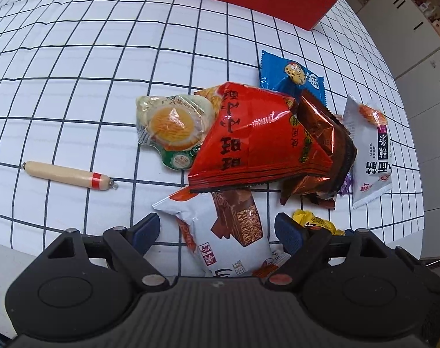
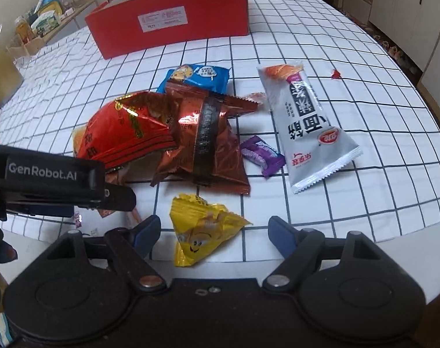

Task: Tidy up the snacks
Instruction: 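Grasp the yellow candy packet with the right gripper while the left gripper grasps the wafer bar packet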

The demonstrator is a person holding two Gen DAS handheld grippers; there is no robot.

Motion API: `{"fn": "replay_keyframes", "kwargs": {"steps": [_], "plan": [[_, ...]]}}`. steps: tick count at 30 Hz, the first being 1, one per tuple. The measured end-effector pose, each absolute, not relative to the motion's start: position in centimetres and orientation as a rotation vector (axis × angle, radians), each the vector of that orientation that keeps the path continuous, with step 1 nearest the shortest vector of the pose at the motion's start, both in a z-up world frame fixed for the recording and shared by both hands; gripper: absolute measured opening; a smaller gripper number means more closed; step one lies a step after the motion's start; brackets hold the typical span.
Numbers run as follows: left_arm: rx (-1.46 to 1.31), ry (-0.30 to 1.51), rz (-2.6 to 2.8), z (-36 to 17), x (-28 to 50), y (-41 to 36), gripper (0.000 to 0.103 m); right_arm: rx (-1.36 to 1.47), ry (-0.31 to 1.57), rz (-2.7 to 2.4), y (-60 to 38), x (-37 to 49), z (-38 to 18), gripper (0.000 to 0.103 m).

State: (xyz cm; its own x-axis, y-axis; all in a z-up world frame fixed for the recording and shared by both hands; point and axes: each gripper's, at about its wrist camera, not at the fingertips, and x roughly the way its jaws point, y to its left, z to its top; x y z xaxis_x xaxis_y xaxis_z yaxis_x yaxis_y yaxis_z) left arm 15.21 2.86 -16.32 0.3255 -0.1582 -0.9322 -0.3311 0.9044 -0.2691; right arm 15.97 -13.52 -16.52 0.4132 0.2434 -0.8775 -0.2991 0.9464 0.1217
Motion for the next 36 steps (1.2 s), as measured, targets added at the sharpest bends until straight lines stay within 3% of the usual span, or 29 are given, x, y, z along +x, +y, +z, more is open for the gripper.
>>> {"fn": "replay_keyframes", "kwargs": {"steps": [5,10,12,18,25,36], "plan": [[-0.448,1.244,0.115,-16.4,15.4,2.6,0.086,-0.071,1.094,0.328,-13.0,16.0,-16.7,0.07],[-0.422,1.254,0.116,-16.3,15.5,2.2,0.072,-0.07,1.079,0.319,-13.1,15.8,-16.4,0.056],[-0.439,1.258,0.106,-16.2,15.5,2.4,0.064,-0.071,1.077,0.321,-13.1,15.7,-16.3,0.055],[-0.477,1.256,0.095,-16.2,15.1,3.2,0.057,-0.077,1.061,0.324,-12.9,15.1,-16.1,0.05],[-0.509,1.255,0.092,-15.8,14.1,4.0,0.053,-0.055,1.043,0.322,-13.4,14.6,-15.7,0.044],[-0.506,1.244,0.077,-14.0,11.0,4.9,0.053,-0.032,1.001,0.325,-13.4,12.6,-13.8,0.043]]}}
